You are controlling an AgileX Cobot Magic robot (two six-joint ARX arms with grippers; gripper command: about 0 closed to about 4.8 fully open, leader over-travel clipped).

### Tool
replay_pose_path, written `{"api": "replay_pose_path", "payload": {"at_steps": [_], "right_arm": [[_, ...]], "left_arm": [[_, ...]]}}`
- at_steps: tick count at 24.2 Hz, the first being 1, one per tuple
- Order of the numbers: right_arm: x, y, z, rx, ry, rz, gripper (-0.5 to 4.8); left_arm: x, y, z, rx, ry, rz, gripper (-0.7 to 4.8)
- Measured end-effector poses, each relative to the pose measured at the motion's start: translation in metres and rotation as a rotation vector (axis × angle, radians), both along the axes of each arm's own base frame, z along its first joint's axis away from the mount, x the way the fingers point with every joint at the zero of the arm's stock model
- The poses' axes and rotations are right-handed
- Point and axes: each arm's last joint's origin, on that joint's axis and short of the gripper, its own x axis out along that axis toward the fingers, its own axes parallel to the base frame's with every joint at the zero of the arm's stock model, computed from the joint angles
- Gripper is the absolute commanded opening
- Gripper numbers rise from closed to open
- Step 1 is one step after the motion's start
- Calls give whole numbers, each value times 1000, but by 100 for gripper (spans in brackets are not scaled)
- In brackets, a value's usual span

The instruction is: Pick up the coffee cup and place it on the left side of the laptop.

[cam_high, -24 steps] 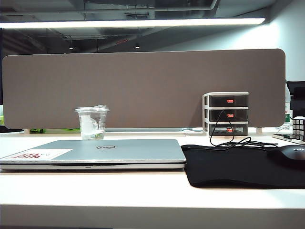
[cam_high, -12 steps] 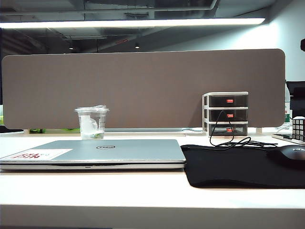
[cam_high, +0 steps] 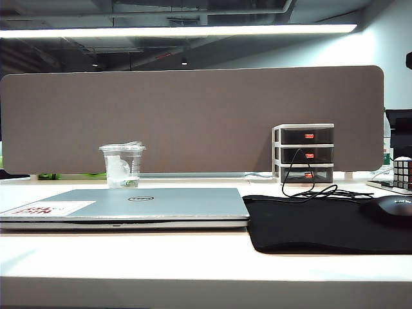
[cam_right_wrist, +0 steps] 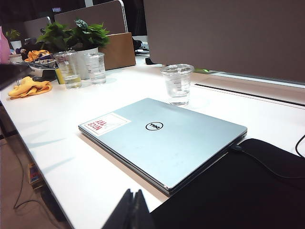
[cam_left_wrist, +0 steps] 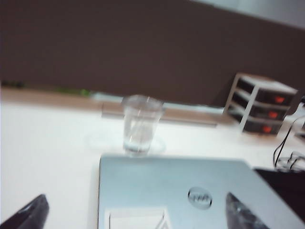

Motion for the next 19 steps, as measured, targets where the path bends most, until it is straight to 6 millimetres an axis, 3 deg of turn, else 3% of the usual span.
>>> {"api": "replay_pose_path", "payload": {"at_steps": [8, 12, 19], "right_arm": [[0, 0, -2, 0, 24, 0, -1], [0, 0, -3, 0, 38, 0, -1], [0, 0, -3, 0, 37, 0, -1]], "left_arm": [[1, 0, 24, 57, -57, 2, 466], [15, 1, 51, 116, -75, 11, 467], [72, 2, 52, 126, -58, -62, 479]]}}
